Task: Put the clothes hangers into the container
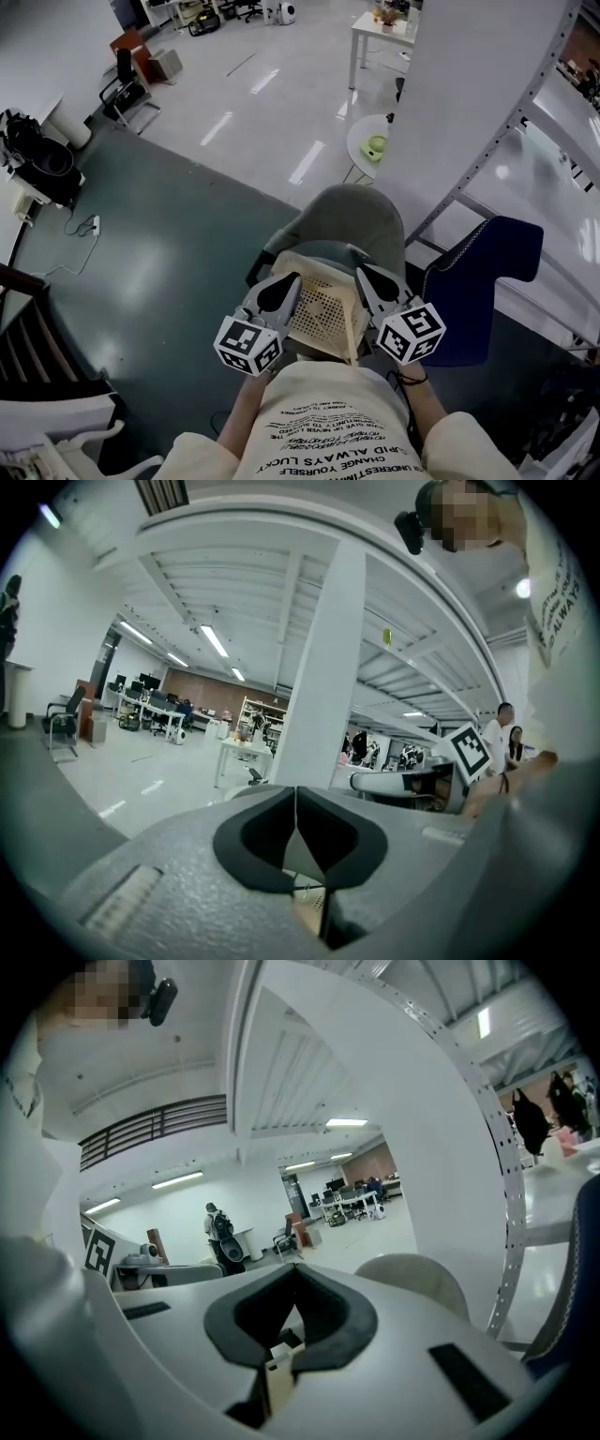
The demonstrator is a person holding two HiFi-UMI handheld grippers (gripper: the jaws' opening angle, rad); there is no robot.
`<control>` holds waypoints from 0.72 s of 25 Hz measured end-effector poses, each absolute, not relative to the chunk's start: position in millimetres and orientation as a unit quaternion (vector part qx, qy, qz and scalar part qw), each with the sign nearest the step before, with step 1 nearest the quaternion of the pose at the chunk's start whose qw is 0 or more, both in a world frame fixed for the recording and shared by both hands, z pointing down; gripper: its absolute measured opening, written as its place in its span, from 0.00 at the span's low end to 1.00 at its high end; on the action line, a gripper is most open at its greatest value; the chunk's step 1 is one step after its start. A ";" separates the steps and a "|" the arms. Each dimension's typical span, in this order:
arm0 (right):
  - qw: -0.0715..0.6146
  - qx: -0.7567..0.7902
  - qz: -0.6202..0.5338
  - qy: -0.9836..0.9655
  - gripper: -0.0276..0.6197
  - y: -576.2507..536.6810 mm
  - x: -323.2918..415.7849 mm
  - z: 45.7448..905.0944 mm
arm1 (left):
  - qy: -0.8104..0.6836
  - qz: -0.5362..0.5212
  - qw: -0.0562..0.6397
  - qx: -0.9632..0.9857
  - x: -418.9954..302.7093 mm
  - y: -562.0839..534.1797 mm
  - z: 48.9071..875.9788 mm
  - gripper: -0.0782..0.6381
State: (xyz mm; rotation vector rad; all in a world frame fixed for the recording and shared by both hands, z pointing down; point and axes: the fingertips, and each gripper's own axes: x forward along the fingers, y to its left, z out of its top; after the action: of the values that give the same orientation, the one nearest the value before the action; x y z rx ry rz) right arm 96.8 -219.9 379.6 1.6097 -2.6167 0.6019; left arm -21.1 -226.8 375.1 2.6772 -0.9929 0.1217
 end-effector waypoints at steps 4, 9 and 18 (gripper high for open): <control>-0.007 0.522 0.165 -0.837 0.05 -218.0 99.5 360.7 | -0.352 0.032 0.116 0.928 -28.3 -227.9 356.5 0.14; -0.043 0.537 0.159 -0.827 0.05 -218.7 101.5 344.4 | -0.370 0.023 0.098 0.924 -43.6 -228.3 345.2 0.14; -0.032 0.547 0.131 -0.826 0.05 -213.0 103.2 335.3 | -0.401 0.015 0.087 0.912 -63.7 -228.9 338.8 0.14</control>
State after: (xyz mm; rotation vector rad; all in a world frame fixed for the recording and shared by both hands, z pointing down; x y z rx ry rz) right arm 103.2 -213.0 335.3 1.7532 -2.6511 0.4214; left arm -63.7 -228.9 338.8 2.7169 -1.1937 0.0440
